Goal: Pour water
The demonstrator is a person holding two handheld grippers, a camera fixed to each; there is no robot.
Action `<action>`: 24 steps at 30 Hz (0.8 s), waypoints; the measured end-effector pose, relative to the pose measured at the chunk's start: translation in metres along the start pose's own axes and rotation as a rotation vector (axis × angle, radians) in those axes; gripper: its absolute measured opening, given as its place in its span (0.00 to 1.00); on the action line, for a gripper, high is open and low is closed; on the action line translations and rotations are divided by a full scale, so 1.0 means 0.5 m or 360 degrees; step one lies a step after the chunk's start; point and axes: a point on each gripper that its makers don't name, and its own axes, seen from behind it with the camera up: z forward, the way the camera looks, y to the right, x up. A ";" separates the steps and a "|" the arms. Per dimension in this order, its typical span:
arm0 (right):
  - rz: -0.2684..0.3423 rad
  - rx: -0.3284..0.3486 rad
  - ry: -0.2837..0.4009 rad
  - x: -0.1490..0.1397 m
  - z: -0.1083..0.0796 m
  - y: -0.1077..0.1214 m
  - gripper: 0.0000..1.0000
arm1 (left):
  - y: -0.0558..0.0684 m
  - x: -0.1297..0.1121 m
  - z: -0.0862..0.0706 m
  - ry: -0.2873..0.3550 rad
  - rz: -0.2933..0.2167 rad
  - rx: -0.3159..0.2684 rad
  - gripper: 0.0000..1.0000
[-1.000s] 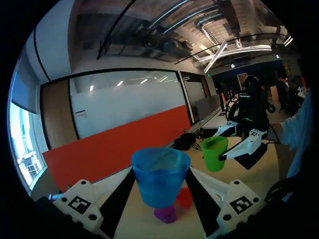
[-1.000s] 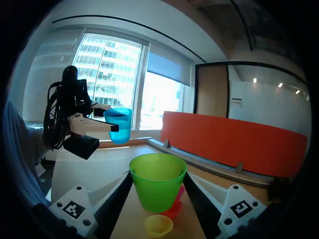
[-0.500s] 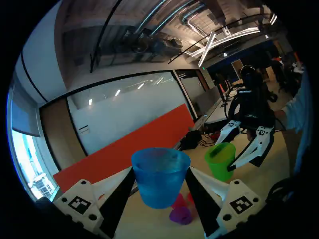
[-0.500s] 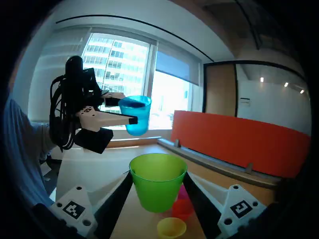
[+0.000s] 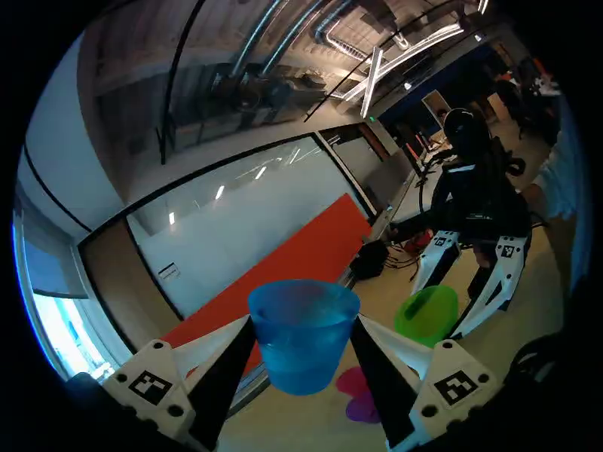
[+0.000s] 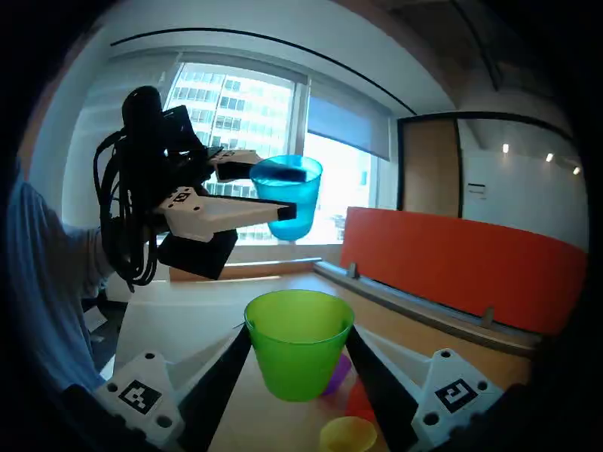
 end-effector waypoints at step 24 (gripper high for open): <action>-0.0003 0.0083 0.0002 -0.012 0.025 -0.048 0.90 | -0.004 0.051 -0.011 0.0030 0.0317 0.0028 0.84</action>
